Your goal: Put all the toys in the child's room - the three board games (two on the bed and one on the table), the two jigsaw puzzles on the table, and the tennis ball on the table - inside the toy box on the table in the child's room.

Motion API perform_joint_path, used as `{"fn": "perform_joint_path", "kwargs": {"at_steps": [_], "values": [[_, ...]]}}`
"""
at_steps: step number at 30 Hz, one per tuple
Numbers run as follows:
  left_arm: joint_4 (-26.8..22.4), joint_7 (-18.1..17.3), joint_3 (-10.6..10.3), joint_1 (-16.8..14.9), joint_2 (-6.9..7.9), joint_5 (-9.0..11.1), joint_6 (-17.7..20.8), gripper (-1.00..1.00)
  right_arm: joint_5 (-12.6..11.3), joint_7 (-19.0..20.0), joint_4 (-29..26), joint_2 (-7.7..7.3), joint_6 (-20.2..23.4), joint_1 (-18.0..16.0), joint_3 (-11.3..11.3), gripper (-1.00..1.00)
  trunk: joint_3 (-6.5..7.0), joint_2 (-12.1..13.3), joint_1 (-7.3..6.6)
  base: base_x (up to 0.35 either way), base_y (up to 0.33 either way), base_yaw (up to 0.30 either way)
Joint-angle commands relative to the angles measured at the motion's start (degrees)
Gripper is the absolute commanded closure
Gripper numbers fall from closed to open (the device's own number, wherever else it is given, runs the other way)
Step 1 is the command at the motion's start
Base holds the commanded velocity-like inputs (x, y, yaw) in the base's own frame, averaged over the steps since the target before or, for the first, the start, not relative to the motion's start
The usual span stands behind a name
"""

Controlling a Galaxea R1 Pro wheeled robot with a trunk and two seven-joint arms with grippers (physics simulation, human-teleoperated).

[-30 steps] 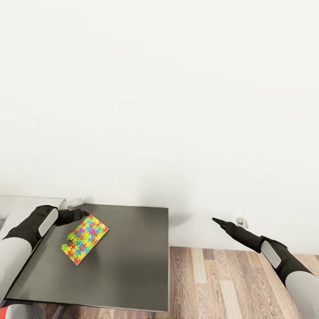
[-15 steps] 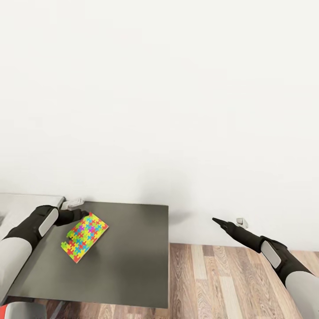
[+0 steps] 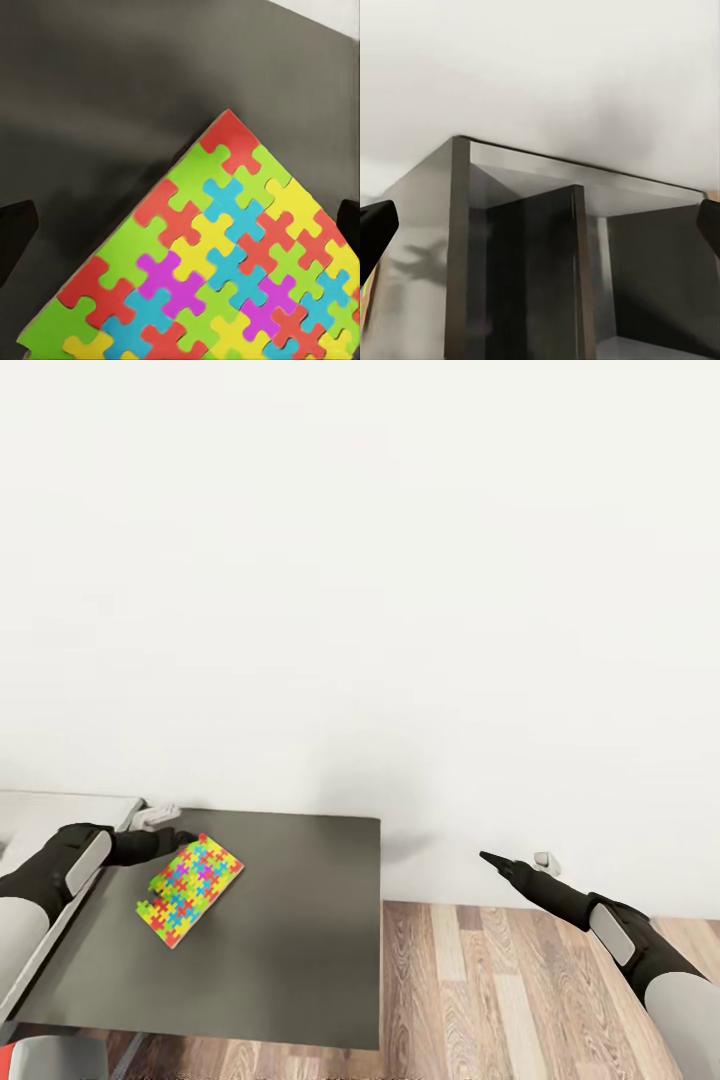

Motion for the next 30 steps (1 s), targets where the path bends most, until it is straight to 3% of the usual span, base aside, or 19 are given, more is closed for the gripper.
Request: {"fn": "perform_joint_path", "kwargs": {"at_steps": [1, 8, 30], "values": [[0.0, -0.5, -0.5, -0.1, 0.17, -0.1, 0.1, -1.0, -0.3, 0.1, 0.0, 0.0, 0.5, 0.0, -0.1, -1.0, -0.19, -0.1, 0.03, 0.0, 0.0, 0.0], [0.0, -2.2, -1.7, -0.1, 0.54, -3.0, 0.0, -1.0, -0.3, 0.1, 0.0, 0.0, 0.5, 0.0, -0.1, -1.0, -0.85, -0.1, 0.03, 0.0, 0.0, 0.0], [0.0, -2.4, -1.9, -0.1, 0.46, -3.5, -0.1, -1.0, -0.3, 0.1, 0.0, 0.02, 0.4, 0.0, -0.1, -1.0, -2.93, -0.1, 0.03, 0.0, 0.0, 0.0]]}}
